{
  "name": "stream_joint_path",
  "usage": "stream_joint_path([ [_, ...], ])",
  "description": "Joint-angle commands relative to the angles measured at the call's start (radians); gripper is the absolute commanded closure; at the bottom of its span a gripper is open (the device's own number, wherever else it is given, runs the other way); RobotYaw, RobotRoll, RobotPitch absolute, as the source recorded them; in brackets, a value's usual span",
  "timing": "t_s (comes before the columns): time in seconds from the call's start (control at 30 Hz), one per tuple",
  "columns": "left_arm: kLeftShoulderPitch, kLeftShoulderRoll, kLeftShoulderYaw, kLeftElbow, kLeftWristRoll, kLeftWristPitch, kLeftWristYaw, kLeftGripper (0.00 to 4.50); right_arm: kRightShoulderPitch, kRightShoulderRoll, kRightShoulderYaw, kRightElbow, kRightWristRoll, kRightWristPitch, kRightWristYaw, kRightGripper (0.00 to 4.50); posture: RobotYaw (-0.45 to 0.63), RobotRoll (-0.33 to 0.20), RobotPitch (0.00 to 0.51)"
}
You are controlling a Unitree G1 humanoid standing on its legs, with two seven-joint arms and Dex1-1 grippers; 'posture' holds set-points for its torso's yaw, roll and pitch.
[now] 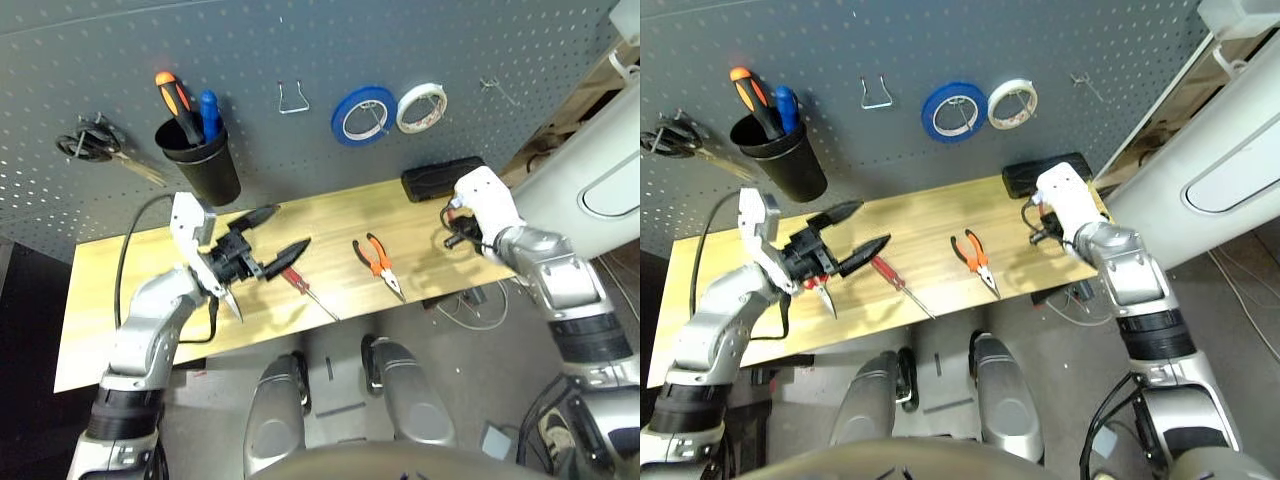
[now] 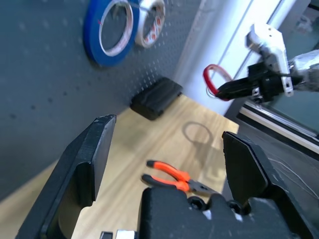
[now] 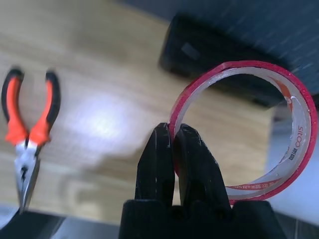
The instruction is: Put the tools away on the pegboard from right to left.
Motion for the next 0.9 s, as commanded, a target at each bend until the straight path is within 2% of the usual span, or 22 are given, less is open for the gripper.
stream_joint_path([
  [0.03, -0.008, -0.011, 0.0, 0.038, 0.002, -0.027, -0.011, 0.0, 0.011, -0.004, -0.042, -0.04, 0.012, -0.001, -0.025, 4.47, -0.09, 0.0, 0.108],
  [0.37, -0.049, -0.019, -0.002, 0.102, 0.011, -0.074, -0.028, 0.0, -0.016, -0.074, -0.049, -0.064, -0.012, -0.147, -0.036, 4.47, -0.11, 0.0, 0.058],
  [0.6, -0.064, -0.017, 0.002, 0.105, 0.004, -0.072, -0.029, 0.0, -0.064, -0.086, -0.055, -0.026, -0.019, -0.185, -0.059, 4.47, -0.1, 0.0, 0.056],
  [0.9, -0.051, -0.022, 0.003, 0.084, 0.0, -0.063, -0.017, 0.0, -0.161, -0.114, -0.048, 0.166, -0.038, -0.294, -0.073, 4.47, -0.1, 0.0, 0.049],
])
